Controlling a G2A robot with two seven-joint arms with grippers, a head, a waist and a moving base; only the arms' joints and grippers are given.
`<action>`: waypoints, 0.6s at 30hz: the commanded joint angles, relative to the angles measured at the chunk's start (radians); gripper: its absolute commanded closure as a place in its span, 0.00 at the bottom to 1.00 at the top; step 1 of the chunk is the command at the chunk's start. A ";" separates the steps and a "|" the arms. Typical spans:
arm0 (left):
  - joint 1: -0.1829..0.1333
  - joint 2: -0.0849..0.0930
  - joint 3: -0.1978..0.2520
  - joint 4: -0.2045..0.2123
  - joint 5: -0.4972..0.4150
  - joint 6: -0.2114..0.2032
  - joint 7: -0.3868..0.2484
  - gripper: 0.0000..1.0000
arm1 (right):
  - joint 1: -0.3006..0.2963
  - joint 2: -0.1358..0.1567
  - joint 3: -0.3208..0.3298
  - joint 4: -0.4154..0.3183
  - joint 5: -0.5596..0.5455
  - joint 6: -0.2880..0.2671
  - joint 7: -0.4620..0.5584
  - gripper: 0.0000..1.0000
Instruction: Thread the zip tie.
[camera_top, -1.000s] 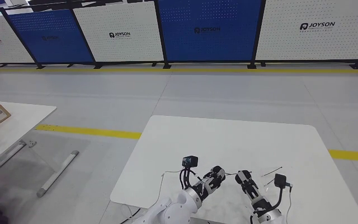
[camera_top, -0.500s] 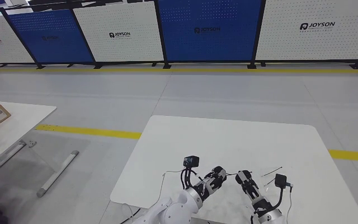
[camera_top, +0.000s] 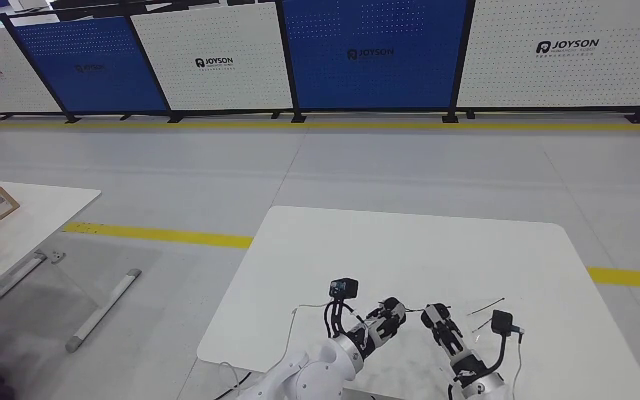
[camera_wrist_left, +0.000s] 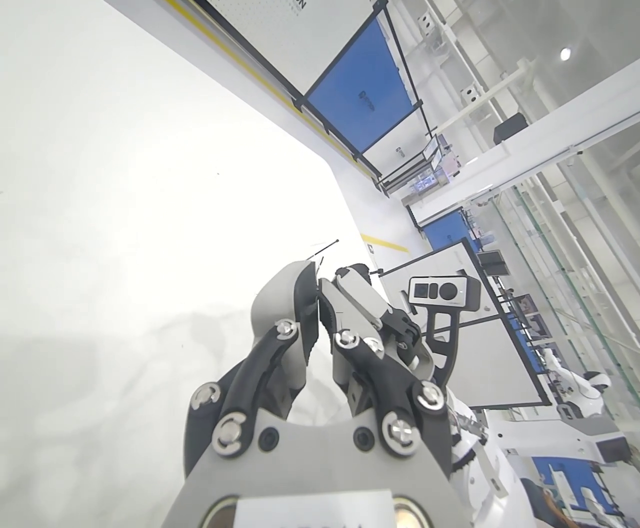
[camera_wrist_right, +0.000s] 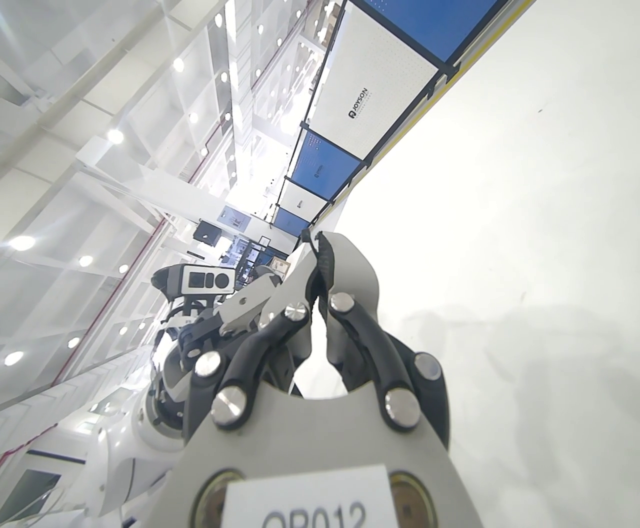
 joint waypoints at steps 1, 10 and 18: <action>0.000 0.000 0.001 0.000 0.001 -0.002 -0.001 1.00 | -0.001 -0.001 0.001 -0.001 0.000 -0.001 0.000 1.00; 0.000 -0.002 0.001 0.007 -0.011 -0.011 0.008 1.00 | -0.002 -0.002 0.004 -0.001 0.003 -0.024 0.046 0.00; -0.004 -0.010 -0.013 0.025 -0.095 -0.038 0.038 1.00 | -0.014 0.000 0.024 -0.002 0.015 -0.062 0.066 0.00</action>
